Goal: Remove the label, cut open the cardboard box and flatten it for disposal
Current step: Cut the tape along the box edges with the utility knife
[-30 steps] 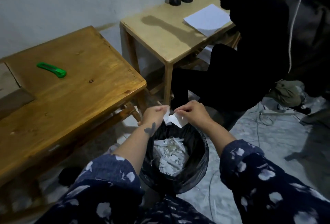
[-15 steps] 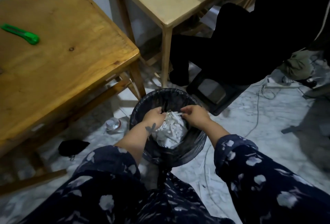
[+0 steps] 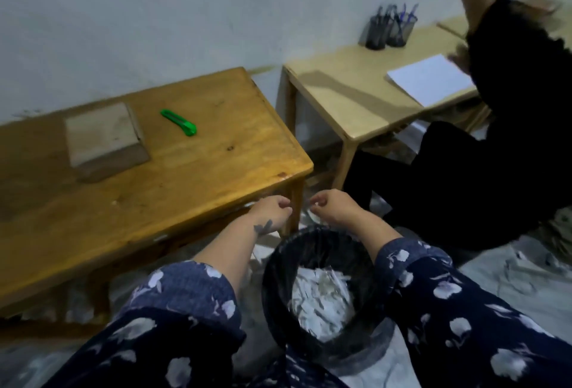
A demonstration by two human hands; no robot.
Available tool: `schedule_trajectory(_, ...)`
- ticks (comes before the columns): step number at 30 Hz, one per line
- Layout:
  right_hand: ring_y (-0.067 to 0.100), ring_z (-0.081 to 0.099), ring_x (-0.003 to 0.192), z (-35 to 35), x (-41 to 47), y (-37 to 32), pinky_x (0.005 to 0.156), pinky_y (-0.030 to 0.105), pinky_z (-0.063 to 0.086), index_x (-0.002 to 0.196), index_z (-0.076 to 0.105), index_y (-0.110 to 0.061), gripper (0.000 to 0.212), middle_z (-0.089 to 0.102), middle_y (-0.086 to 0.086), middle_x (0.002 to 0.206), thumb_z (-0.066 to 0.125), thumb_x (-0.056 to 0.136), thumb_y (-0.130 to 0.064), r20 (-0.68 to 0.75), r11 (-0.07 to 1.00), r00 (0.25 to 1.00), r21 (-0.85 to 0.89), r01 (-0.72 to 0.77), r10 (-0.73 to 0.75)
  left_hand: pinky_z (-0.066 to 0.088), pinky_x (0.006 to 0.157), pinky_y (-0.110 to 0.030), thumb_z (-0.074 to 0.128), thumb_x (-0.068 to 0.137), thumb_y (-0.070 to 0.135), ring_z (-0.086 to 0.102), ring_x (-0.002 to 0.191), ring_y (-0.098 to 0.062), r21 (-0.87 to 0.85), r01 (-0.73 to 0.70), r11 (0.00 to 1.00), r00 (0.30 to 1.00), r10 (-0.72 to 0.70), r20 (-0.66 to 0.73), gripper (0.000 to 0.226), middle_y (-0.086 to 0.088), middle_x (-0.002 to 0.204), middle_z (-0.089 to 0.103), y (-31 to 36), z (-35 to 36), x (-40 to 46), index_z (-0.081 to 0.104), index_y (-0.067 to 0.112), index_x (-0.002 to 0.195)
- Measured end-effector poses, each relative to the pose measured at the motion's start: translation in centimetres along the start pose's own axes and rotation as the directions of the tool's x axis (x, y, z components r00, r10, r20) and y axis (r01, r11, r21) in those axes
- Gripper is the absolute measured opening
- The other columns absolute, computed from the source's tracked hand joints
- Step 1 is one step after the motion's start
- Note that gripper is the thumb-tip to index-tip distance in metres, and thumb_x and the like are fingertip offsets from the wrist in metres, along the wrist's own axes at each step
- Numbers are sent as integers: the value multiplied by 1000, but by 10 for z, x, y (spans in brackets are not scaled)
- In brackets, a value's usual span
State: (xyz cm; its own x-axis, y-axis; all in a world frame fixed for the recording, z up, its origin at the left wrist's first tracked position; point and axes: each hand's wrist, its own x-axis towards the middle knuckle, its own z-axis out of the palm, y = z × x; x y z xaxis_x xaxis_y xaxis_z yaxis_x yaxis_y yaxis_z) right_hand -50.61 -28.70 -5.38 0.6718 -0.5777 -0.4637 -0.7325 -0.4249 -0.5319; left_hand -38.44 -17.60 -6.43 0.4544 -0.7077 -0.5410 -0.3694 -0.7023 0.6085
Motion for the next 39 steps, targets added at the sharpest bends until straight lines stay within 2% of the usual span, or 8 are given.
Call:
schedule_trajectory(3,23,56,119,-2,13,-50,95,32,44,123,63,-17,34,61,5,129,54,92,-26,12,992,994,-63,110,-109,39,95,-27,48,97,27,51,121,-22,-43,5,999,994,-10,-107,37,-3,137,54,-17,-42,-11,53,17,133)
schedule_trajectory(7,24,57,113,8,30,-114,84,27,42,123,62,-21,32,61,8,126,53,93,-30,45,976,981,-104,193,-189,39,105,-31,50,96,23,51,124,-22,-130,35,991,951,-73,-299,37,-6,137,55,-47,-98,-25,54,16,132)
schedule_trajectory(12,23,61,104,27,59,-195,78,26,42,123,61,-21,31,64,9,122,52,95,-28,75,949,960,-153,277,-269,39,89,-24,48,97,26,53,120,-20,-119,76,990,864,-125,-488,33,1,138,53,-95,-175,-35,56,21,128)
schedule_trajectory(17,18,60,94,51,100,-265,77,26,43,124,60,-21,30,63,8,122,52,95,-27,40,948,961,-159,276,-273,45,87,-30,44,97,23,55,116,-22,-112,72,991,781,-126,-611,29,1,132,57,-149,-248,-32,59,28,122)
schedule_trajectory(21,24,61,108,73,143,-303,86,34,52,124,60,-22,32,58,9,132,53,93,-25,-39,953,964,-165,254,-263,34,103,-41,48,96,26,41,130,-22,-62,97,993,679,-112,-726,31,1,139,48,-193,-291,-13,53,28,127)
schedule_trajectory(24,26,61,105,86,173,-316,78,34,54,126,58,-25,34,57,10,132,54,92,-25,-150,974,967,-131,187,-206,29,109,-47,51,95,31,30,137,-23,-112,130,985,643,-170,-747,44,-1,149,35,-221,-311,5,42,22,137)
schedule_trajectory(29,30,40,129,95,205,-314,104,42,37,133,50,-27,40,44,8,142,52,93,-24,-347,984,935,-178,9,-71,25,111,-52,52,90,51,14,145,-29,-242,150,959,665,-279,-693,80,-5,160,10,-240,-321,35,16,13,151)
schedule_trajectory(39,30,48,119,106,250,-315,98,43,45,137,45,-16,52,51,9,130,60,88,-26,-291,974,955,-224,-17,-50,35,106,-45,50,88,56,15,145,-29,-286,127,950,696,-290,-657,92,-2,161,0,-246,-322,58,-6,19,151)
